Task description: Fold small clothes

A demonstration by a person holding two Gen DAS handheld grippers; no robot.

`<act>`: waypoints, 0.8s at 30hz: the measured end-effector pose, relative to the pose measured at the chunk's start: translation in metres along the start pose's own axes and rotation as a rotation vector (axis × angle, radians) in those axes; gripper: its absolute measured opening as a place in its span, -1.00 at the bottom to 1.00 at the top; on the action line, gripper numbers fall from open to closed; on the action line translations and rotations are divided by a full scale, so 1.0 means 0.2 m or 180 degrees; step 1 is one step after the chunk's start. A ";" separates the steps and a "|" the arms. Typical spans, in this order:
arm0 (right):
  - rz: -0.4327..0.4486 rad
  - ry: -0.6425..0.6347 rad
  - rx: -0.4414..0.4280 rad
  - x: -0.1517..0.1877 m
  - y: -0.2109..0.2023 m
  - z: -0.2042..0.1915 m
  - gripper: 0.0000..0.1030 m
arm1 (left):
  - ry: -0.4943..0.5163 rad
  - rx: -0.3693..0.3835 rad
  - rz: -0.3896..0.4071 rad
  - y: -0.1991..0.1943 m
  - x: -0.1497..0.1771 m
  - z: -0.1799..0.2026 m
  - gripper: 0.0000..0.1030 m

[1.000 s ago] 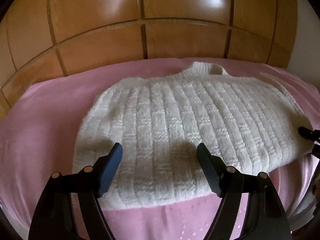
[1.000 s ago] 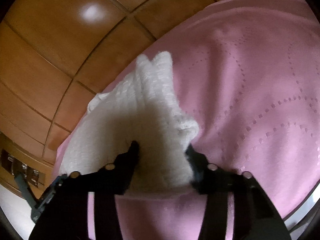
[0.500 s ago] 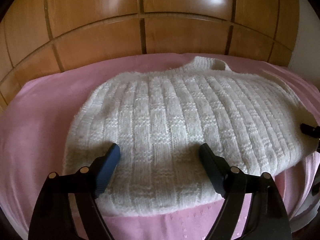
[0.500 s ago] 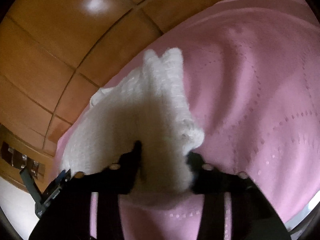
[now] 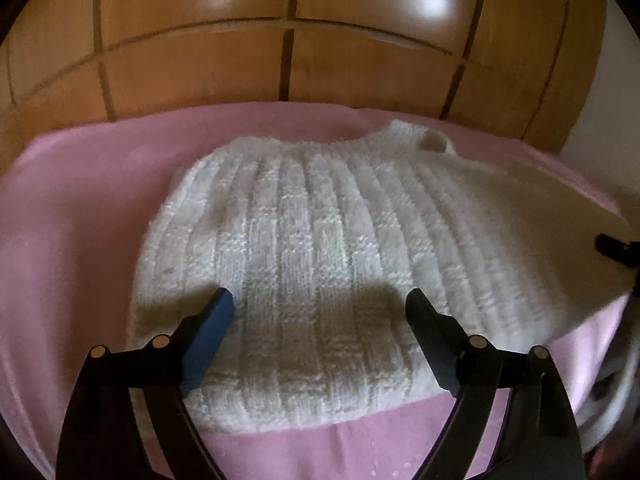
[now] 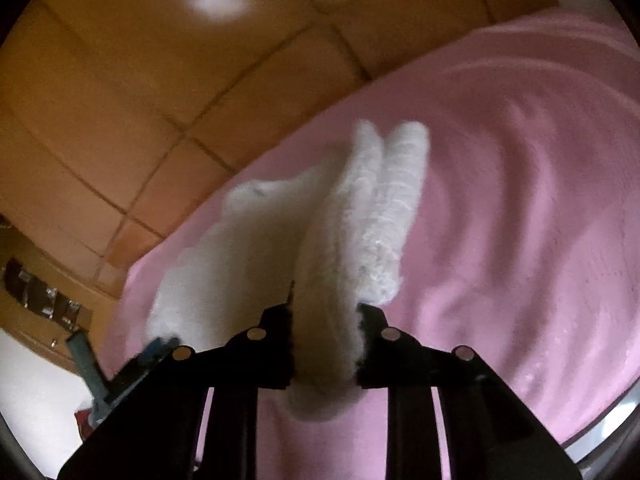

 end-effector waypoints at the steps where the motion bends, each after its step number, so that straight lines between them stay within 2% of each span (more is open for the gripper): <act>1: 0.0016 -0.0046 -0.0046 -0.01 -0.01 -0.06 -0.63 | -0.0125 0.0170 0.0020 -0.02 -0.02 -0.01 0.59; 2: 0.0037 -0.0124 -0.0103 -0.03 -0.02 -0.14 -0.63 | -0.0245 0.0355 0.0024 -0.04 -0.03 -0.02 0.51; 5: 0.0060 -0.0379 -0.0311 -0.04 -0.03 -0.41 -0.65 | -0.0696 0.1116 0.0038 -0.11 -0.08 -0.04 0.51; 10: -0.0069 -0.0857 -0.0582 0.10 0.10 -0.85 -0.65 | -0.1148 0.1835 0.0249 -0.23 -0.18 -0.10 0.52; 13: -0.0235 -0.1144 -0.0565 0.26 0.23 -1.00 -0.65 | -0.1271 0.2044 0.0222 -0.23 -0.21 -0.10 0.67; 17: -0.0312 -0.1470 -0.0363 0.43 0.35 -1.06 -0.65 | -0.1420 0.2283 0.0035 -0.15 -0.21 -0.05 0.70; 24: -0.0171 -0.1621 -0.0282 0.45 0.31 -1.04 -0.61 | -0.1621 0.2633 -0.0257 0.02 -0.29 0.15 0.73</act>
Point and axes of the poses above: each gripper's, at about its wrist camera, not at the fingertips, and y roughly the way its jaws point, z to its right, x to its underside, the point moved 10 cm from there along y, roughly the way its jaws point, and after that the axes turned 10 degrees about x, right-handed, at the moved point
